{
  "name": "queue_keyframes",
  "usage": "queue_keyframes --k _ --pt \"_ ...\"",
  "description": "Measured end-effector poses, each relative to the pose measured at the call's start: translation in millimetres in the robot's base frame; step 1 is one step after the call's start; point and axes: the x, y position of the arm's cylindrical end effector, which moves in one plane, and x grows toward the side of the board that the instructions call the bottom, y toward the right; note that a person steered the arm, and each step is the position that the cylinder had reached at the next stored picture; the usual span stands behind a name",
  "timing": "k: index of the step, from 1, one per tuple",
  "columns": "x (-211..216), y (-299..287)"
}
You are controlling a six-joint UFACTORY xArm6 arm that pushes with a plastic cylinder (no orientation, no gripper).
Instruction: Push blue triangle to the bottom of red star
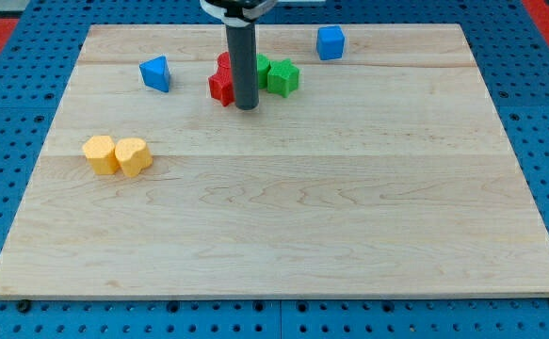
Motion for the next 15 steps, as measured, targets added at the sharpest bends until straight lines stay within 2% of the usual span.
queue_keyframes --k 1,2,3,4,5,7,8,12,14,15 --pt "32 -55" --pt "19 -151" --pt "-31 -208" --pt "-65 -181" --pt "-65 -127" --pt "-76 -157" --pt "-107 -150" --pt "-72 -94" --pt "-119 -71" --pt "-98 -71"
